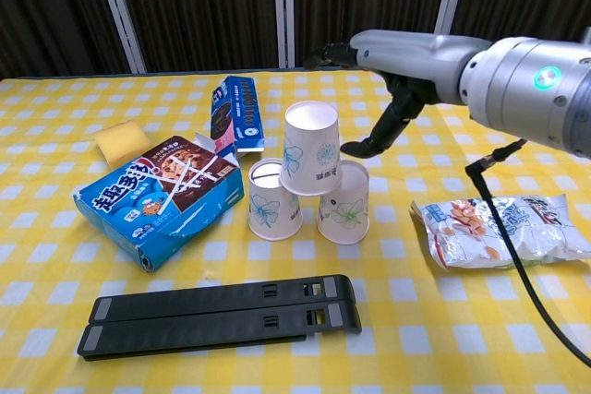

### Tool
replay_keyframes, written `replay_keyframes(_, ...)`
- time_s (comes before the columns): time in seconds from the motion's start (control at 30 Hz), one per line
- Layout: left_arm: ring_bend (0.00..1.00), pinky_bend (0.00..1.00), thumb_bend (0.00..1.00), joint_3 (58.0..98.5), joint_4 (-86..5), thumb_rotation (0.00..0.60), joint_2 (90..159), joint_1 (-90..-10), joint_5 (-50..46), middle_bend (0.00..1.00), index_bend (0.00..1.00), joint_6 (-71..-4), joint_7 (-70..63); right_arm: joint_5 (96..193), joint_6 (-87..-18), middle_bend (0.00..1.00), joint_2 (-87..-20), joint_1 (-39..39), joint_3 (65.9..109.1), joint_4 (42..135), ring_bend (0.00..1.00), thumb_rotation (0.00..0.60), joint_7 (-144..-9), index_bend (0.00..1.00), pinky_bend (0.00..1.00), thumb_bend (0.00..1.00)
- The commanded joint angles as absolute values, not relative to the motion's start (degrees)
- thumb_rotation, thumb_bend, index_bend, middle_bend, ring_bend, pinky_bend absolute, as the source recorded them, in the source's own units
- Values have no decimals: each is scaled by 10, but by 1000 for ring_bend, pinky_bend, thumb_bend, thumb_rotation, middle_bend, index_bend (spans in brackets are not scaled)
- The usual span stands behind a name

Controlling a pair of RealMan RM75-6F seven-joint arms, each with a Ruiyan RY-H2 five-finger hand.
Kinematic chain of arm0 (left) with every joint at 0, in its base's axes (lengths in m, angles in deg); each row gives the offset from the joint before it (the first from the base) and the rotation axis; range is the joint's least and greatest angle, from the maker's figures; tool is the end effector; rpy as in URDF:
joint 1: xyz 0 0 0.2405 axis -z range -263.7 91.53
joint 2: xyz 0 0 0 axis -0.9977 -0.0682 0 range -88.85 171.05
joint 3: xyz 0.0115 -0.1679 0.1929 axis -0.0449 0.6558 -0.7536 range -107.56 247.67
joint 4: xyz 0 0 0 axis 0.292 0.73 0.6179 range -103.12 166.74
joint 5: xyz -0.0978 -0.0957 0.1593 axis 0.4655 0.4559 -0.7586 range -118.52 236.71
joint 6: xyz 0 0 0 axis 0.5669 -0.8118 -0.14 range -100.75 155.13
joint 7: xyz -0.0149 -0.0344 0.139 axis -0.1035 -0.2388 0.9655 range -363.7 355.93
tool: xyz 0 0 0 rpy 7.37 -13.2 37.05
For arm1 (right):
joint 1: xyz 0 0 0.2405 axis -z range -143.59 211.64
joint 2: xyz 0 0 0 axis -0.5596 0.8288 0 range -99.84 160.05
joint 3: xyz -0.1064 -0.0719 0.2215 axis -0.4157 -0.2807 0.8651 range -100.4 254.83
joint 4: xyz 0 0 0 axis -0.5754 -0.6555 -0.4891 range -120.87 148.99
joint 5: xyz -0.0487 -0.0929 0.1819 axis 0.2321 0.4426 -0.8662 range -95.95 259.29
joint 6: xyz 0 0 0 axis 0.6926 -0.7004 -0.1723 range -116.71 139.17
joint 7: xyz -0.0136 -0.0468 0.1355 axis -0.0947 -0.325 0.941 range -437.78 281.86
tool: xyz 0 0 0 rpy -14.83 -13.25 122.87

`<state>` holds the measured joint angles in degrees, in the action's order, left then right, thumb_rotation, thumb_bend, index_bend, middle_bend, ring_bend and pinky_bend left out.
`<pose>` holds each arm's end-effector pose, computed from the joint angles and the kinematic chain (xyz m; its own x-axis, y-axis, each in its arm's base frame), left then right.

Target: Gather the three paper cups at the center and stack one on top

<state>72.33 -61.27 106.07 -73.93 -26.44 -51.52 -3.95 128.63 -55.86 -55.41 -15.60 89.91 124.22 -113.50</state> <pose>-0.2897 0.2160 0.1372 0.3791 0.0780 0.9221 0.9217 -0.1210 -0.3687 -0.0547 -0.3057 0.0080 0.3420 -0.2809 0.8968 -0.8964 -0.3838 0.2216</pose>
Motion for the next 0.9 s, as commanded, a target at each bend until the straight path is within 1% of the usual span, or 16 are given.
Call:
replay_keyframes(0.03, 0, 0, 224, 723, -612, 600, 1061, -740, -265, 0, 0, -517, -42, 1308, -584, 0, -523, -140, 887, 1263, 0, 600, -1148, 60, 0, 203)
replay_keyframes(0.17, 0, 0, 128, 724, -610, 600, 1064, -741, -268, 0, 0, -520, -41, 1369, -627, 0, -464, -94, 855, 1298, 0, 600, -1130, 19, 0, 192)
replay_keyframes(0.23, 0, 0, 106, 723, -610, 600, 1067, -742, -270, 0, 0, -524, -36, 1409, -646, 0, -437, -65, 834, 1302, 0, 600, -1105, 4, 0, 185)
replay_keyframes(0.33, 0, 0, 100, 724, -610, 600, 1072, -744, -276, 0, 0, -533, -28, 1482, -683, 0, -404, -12, 795, 1282, 0, 600, -1045, 0, 0, 179)
replay_keyframes(0.4, 0, 0, 98, 724, -610, 600, 1077, -746, -280, 0, 0, -541, -24, 1528, -713, 0, -390, 29, 766, 1245, 0, 600, -993, 0, 0, 177)
replay_keyframes(0.5, 0, 0, 98, 724, -607, 600, 1084, -750, -283, 0, 0, -550, -19, 1569, -751, 0, -386, 79, 739, 1188, 0, 600, -924, 0, 0, 177)
replay_keyframes(0.6, 0, 0, 99, 720, -603, 600, 1092, -753, -286, 0, 0, -554, -12, 1597, -779, 0, -391, 121, 722, 1130, 0, 600, -854, 0, 0, 176)
replay_keyframes(0.77, 0, 0, 99, 714, -593, 600, 1105, -756, -288, 0, 0, -553, 0, 1617, -802, 0, -403, 168, 707, 1057, 0, 600, -791, 0, 0, 176)
replay_keyframes(0.9, 0, 0, 99, 717, -588, 600, 1108, -759, -285, 0, 0, -557, -8, 1635, -818, 0, -411, 190, 704, 1037, 0, 600, -762, 0, 0, 175)
